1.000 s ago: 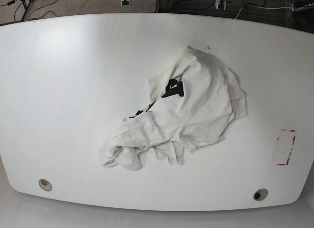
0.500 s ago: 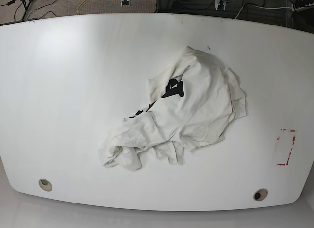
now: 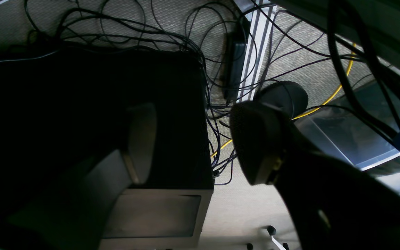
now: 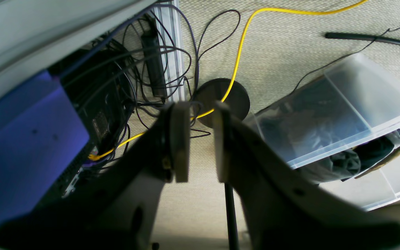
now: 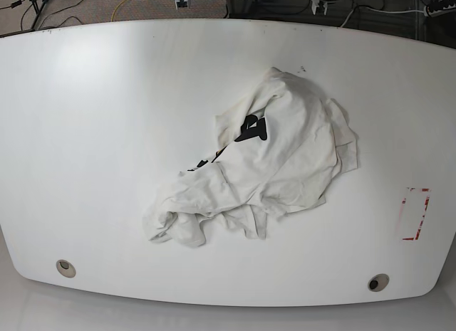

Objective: Fold the T-shirt properly

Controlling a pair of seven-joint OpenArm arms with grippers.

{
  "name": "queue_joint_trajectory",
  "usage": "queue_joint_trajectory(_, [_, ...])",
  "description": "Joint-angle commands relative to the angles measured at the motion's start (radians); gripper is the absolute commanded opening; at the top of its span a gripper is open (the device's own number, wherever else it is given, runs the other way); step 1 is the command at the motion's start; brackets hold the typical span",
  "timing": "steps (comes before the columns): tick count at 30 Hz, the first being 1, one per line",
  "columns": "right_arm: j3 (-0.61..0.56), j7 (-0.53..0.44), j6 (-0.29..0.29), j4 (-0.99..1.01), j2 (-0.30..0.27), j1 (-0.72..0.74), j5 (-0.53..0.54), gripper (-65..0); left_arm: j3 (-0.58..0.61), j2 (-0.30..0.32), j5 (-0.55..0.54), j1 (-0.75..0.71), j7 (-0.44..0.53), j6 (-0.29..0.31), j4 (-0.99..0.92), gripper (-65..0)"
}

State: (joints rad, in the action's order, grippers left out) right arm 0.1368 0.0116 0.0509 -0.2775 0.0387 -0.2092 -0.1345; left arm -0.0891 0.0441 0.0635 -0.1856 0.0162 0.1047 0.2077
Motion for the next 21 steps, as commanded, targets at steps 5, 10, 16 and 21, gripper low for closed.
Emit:
queue_joint_trajectory(5, [0.003, 0.001, 0.002, 0.003, 0.001, -0.009, 0.001, -53.4, -0.002, 0.002, -0.001, -0.009, -0.004, 0.000, 0.003, -28.8])
queue_joint_trajectory(10, [0.005, 0.002, 0.002, 0.000, -0.002, -0.012, 0.000, -53.5, -0.003, 0.003, 0.002, -0.005, -0.017, -0.002, 0.007, -28.7])
queue_joint_trajectory(16, [0.005, 0.001, 0.001, 0.003, -0.002, -0.013, -0.001, -53.4, -0.003, 0.003, 0.003, -0.006, -0.020, -0.002, 0.012, -28.8])
queue_joint_trajectory(21, [0.005, 0.000, 0.001, -0.003, -0.002, -0.011, -0.001, -53.4, -0.005, 0.004, -0.002, -0.012, -0.026, -0.003, 0.040, -29.0])
